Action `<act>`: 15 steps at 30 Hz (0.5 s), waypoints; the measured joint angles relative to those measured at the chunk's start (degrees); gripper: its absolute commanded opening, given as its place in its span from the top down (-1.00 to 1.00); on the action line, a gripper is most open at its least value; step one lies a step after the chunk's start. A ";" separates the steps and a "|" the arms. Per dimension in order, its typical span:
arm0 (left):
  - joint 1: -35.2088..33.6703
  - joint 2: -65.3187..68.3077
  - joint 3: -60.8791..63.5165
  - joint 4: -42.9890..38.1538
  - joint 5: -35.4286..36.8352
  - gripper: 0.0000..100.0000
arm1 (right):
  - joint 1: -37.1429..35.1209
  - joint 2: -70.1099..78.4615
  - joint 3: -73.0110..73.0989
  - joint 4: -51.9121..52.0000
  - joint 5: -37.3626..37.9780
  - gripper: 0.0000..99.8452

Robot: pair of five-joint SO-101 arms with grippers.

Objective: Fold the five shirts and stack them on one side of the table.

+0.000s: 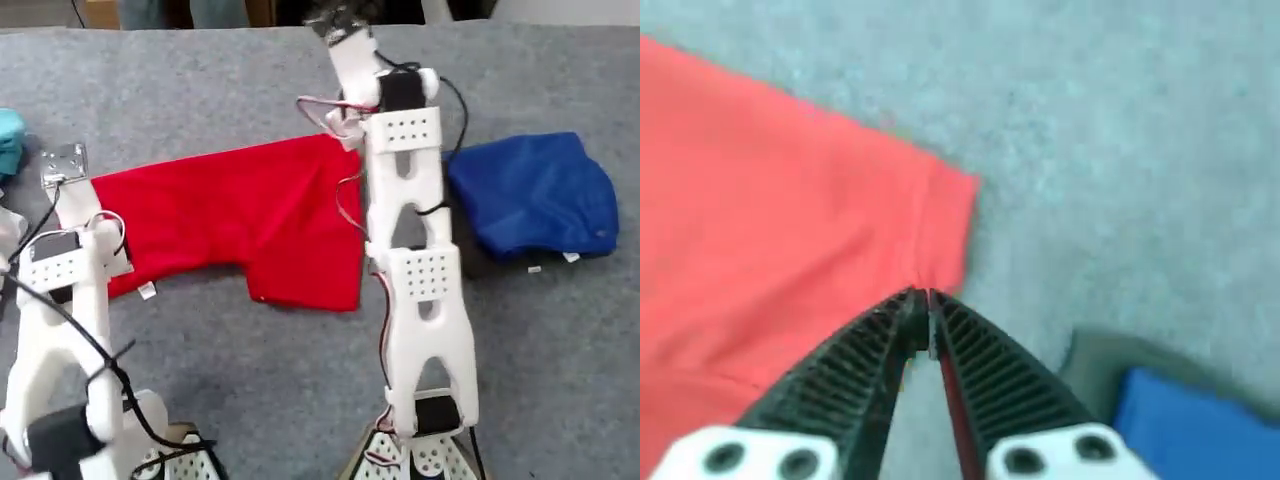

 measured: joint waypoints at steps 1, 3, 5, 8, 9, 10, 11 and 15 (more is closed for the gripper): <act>-0.09 2.11 -0.35 0.00 0.00 0.94 | 0.53 -1.41 3.87 0.00 -0.18 0.97; -0.44 6.51 -1.76 0.00 0.00 0.94 | 0.88 -4.40 12.48 0.00 -0.26 0.97; -0.97 10.37 -3.78 0.79 -0.09 0.94 | 0.88 -7.47 20.75 0.00 -0.26 0.97; -2.99 15.12 -7.74 2.55 -0.09 0.94 | 0.88 -11.25 30.24 -1.93 -0.26 0.97; -3.78 16.26 -8.62 2.64 0.00 0.94 | 0.88 -11.78 32.79 -2.90 -0.26 0.97; -4.40 17.32 -9.49 2.64 0.09 0.94 | 0.88 -12.13 35.16 -4.40 -0.26 0.97; -4.75 18.20 -10.29 2.81 0.09 0.94 | 0.88 -12.13 37.54 -5.80 -0.26 0.97; -5.01 20.22 -11.43 3.16 0.00 0.94 | 0.79 -12.22 48.53 -13.89 -0.26 0.97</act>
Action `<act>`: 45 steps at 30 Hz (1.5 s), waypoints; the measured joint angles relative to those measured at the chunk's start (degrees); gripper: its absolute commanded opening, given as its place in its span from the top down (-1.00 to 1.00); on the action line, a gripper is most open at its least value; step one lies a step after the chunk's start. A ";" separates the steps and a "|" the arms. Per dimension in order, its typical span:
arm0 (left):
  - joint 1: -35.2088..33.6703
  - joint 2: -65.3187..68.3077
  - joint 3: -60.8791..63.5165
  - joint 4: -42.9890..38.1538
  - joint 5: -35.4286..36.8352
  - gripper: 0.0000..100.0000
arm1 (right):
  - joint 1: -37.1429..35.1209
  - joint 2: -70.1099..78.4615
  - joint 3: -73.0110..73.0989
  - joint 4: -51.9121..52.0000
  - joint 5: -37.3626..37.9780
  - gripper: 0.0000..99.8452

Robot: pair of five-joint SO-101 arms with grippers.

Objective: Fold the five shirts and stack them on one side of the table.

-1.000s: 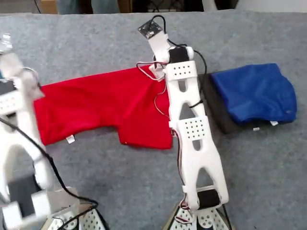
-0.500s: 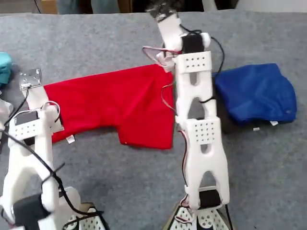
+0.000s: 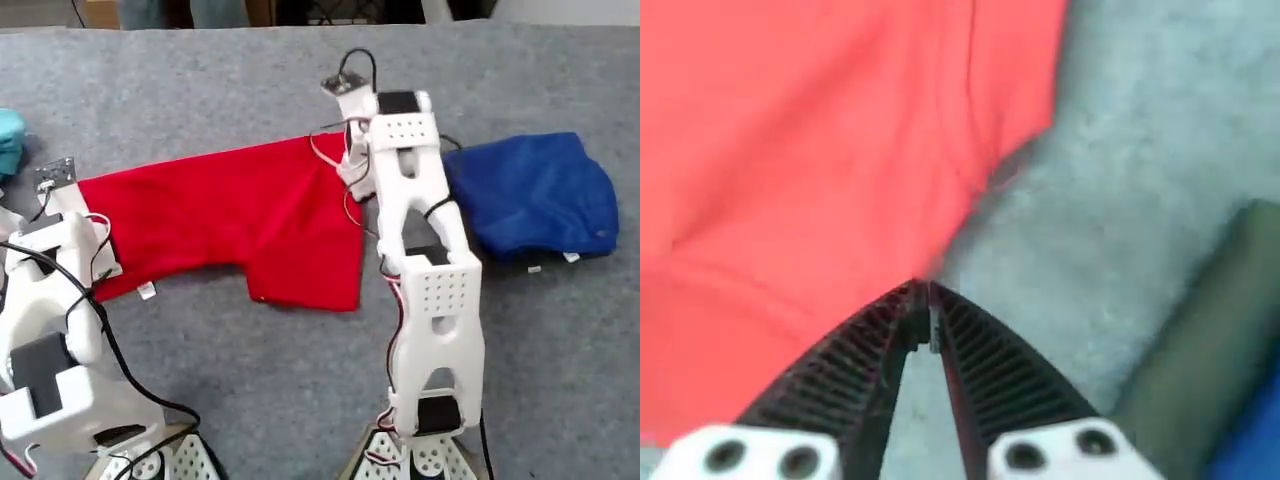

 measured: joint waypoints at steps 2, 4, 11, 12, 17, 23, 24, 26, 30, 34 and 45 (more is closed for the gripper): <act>0.00 0.18 -0.18 0.00 -0.26 0.94 | 0.00 0.00 5.19 -4.57 0.00 0.97; 0.00 0.18 -0.35 0.00 -0.44 0.94 | 0.26 -0.53 8.62 -7.47 0.00 0.97; -0.53 0.18 -0.35 0.00 -4.22 0.94 | 2.29 -1.14 10.02 -10.11 0.26 0.97; -1.05 0.26 -0.35 0.00 -4.40 0.94 | 2.29 -1.14 10.02 -10.11 0.53 0.97; -3.60 3.78 -4.04 2.64 -5.19 0.94 | 2.29 -0.26 10.02 -10.29 0.70 0.97; -4.57 8.70 -10.11 6.68 -5.54 0.94 | 2.29 1.49 6.42 -8.26 0.79 0.97; -4.66 8.70 -10.20 6.77 -5.54 0.94 | 2.29 1.49 6.15 -7.82 0.79 0.97; -4.66 8.09 -9.93 6.77 -5.54 0.94 | 2.29 1.58 5.71 -7.12 1.58 0.97; -2.55 3.34 -6.86 6.68 -5.54 0.94 | 2.11 1.58 5.45 -6.77 2.02 0.97; 1.58 -5.54 -1.76 6.59 -4.75 0.94 | 0.79 0.35 5.45 -5.71 4.40 0.97; 1.85 -20.84 0.18 2.29 3.52 0.93 | -3.34 -11.87 5.54 2.11 12.48 0.97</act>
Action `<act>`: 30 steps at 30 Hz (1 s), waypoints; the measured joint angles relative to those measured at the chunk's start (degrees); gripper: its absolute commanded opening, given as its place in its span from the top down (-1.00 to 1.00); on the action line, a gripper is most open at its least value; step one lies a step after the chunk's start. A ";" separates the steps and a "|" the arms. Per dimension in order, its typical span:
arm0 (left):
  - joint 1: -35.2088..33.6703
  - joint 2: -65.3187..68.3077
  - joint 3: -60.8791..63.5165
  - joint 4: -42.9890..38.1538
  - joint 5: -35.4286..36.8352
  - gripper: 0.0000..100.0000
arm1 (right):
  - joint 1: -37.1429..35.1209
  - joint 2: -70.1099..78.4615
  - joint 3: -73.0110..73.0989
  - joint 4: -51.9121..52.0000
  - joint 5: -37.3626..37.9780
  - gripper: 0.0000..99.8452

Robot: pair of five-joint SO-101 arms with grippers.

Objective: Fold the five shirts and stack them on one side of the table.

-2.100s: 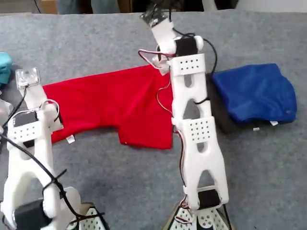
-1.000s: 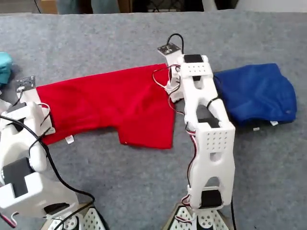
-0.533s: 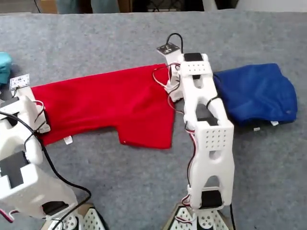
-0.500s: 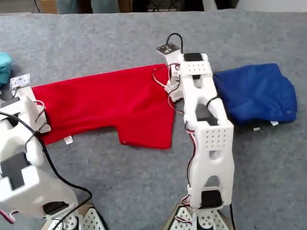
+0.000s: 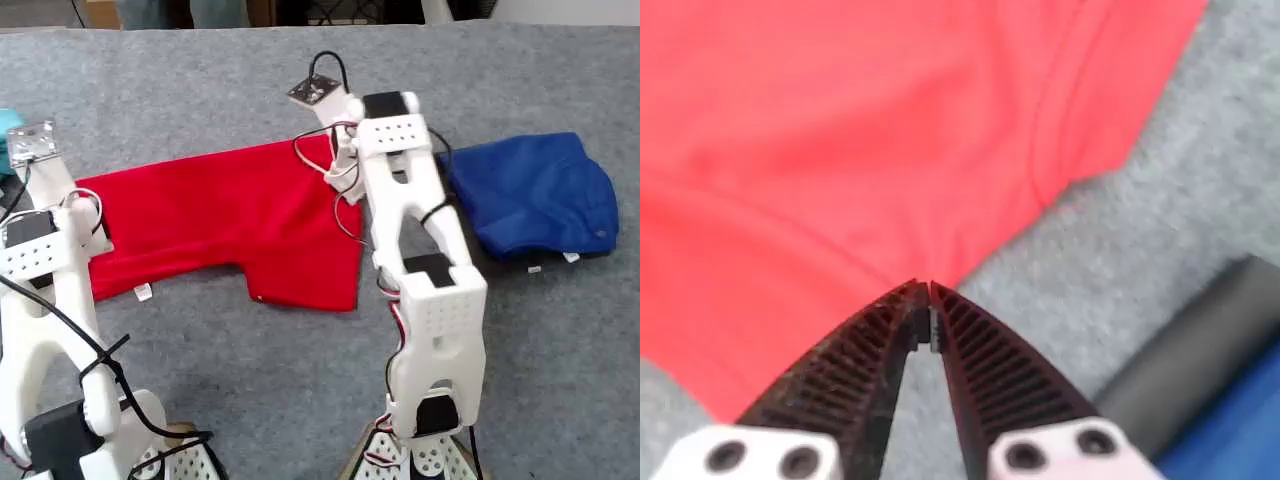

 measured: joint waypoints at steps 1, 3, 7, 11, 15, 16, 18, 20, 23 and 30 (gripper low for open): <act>-0.62 0.70 0.00 -1.41 1.76 0.93 | -0.09 -1.23 0.00 1.58 1.76 0.97; -2.29 3.08 0.35 -4.40 3.87 0.93 | -1.14 -3.60 0.26 5.19 5.98 0.97; -5.45 9.41 0.35 -7.56 5.01 0.93 | -4.75 -8.00 6.33 9.93 17.23 0.96; -5.89 15.12 0.35 -10.64 5.10 0.93 | -9.58 -13.98 19.87 6.77 26.81 0.86; -5.89 17.41 0.00 -12.31 5.10 0.93 | -13.98 -21.54 35.16 -0.44 30.77 0.70; -5.89 17.76 -0.35 -12.48 5.10 0.93 | -14.68 -23.65 38.86 -2.46 31.12 0.70; -5.89 17.76 -0.53 -12.75 5.10 0.93 | -16.35 -27.69 45.63 -6.51 31.47 0.70; -5.80 17.76 -0.53 -12.84 5.36 0.93 | -18.55 -31.03 51.08 -9.58 31.47 0.70; -5.71 17.76 -0.53 -12.84 6.68 0.93 | -21.27 -33.49 57.58 -13.19 31.47 0.69; -5.71 17.76 -0.53 -12.84 6.86 0.93 | -23.30 -32.53 62.68 -22.68 29.10 0.63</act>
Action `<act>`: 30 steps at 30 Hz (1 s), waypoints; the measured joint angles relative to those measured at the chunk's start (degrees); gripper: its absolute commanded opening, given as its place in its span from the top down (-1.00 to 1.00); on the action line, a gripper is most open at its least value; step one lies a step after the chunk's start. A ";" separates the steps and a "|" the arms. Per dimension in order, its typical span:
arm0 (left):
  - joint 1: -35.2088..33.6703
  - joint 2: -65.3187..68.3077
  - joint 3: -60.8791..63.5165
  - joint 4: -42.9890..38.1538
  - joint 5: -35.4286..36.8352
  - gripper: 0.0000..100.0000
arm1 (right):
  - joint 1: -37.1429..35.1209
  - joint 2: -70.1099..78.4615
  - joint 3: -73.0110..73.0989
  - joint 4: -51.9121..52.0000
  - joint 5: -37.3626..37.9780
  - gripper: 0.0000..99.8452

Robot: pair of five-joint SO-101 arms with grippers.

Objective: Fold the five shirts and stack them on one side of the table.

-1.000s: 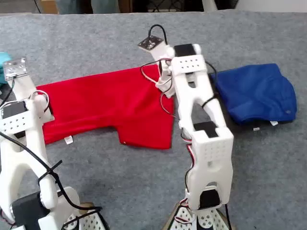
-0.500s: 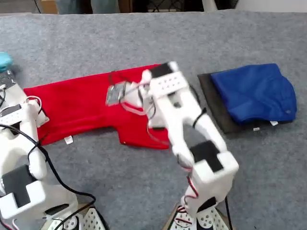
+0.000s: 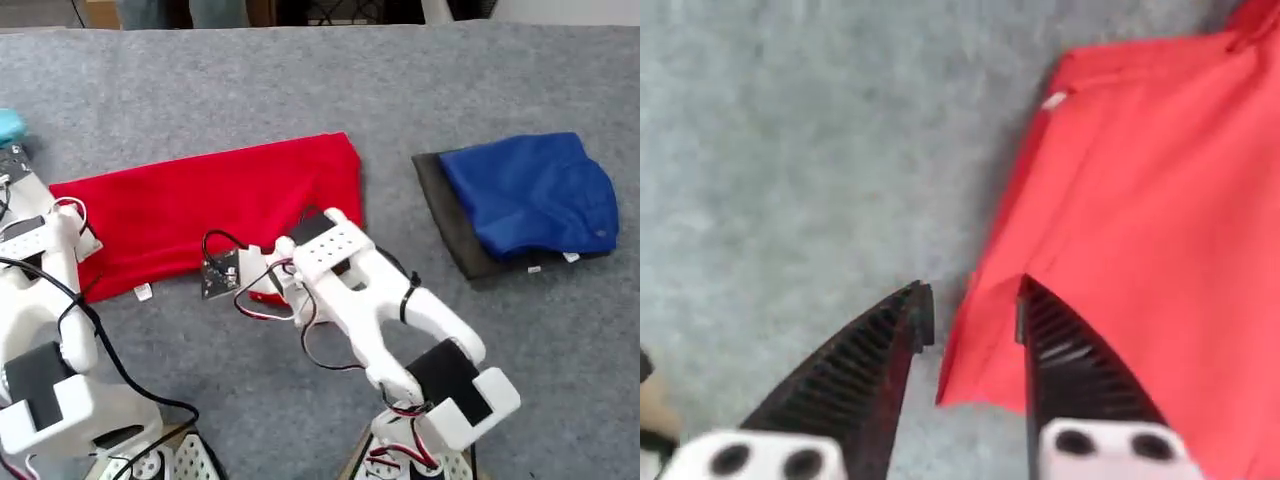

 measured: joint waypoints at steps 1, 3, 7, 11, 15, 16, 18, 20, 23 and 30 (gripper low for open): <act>0.00 0.00 0.00 0.00 0.00 0.93 | 0.00 0.97 0.00 -1.05 -0.09 0.63; 0.00 0.00 0.00 0.00 0.00 0.93 | 0.00 2.99 0.00 -2.55 -0.09 0.62; 0.00 0.00 0.00 0.00 0.00 0.93 | 0.00 4.40 -0.09 -3.08 -0.09 0.62; 0.00 0.00 0.00 0.00 0.00 0.93 | 0.00 5.63 -0.44 -3.25 -0.09 0.62; 0.00 0.00 0.00 0.00 0.00 0.93 | 0.00 7.30 -1.14 -3.43 -0.18 0.62; 0.00 0.00 0.00 0.00 0.00 0.93 | 0.00 7.65 -1.58 -3.43 -0.18 0.62; 0.00 0.00 0.00 0.00 0.00 0.93 | 0.00 8.18 -2.37 -3.43 -0.18 0.62; 0.00 0.00 0.00 0.00 0.00 0.93 | 0.00 8.62 -2.73 -3.43 -0.18 0.62; 0.00 0.00 0.00 0.00 0.00 0.93 | 0.00 8.62 -2.81 -3.43 -0.18 0.64; 0.00 0.00 0.00 0.00 0.00 0.93 | 0.18 8.62 -2.99 -3.96 -0.26 0.80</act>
